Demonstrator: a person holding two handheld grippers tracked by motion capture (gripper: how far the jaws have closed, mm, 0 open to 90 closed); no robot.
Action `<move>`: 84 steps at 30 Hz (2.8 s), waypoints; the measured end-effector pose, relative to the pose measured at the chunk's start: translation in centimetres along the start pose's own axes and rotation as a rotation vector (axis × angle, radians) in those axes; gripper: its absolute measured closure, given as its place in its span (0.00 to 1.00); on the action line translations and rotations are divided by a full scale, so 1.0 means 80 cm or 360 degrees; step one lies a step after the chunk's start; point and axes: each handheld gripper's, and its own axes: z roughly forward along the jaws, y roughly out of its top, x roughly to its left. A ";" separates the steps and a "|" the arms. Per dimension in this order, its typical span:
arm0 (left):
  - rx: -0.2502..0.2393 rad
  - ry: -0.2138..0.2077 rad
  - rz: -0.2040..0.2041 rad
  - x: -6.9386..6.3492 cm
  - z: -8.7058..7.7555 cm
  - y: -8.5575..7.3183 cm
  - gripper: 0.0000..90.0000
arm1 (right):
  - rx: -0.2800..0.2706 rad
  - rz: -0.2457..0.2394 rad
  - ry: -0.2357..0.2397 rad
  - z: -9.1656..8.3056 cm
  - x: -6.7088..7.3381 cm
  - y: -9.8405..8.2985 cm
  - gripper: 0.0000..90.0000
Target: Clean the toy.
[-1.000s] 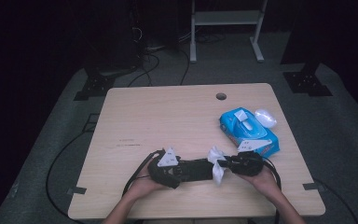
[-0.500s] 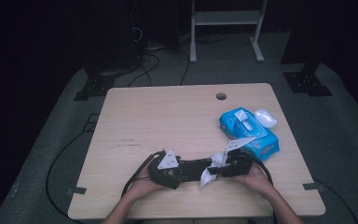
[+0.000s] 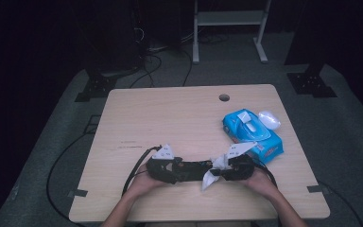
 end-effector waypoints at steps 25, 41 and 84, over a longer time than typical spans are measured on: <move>-0.0025 0.0097 0.0200 -0.017 0.000 0.001 0.64 | -0.0280 0.0043 -0.0289 -0.010 0.027 0.057 0.90; -0.0059 0.0069 0.0120 -0.015 0.002 0.000 0.64 | -0.0191 -0.0009 -0.0319 0.025 0.040 0.049 0.91; -0.0035 0.0084 0.0199 -0.018 0.001 0.001 0.65 | -0.0206 0.0018 -0.0456 0.019 0.043 0.048 0.91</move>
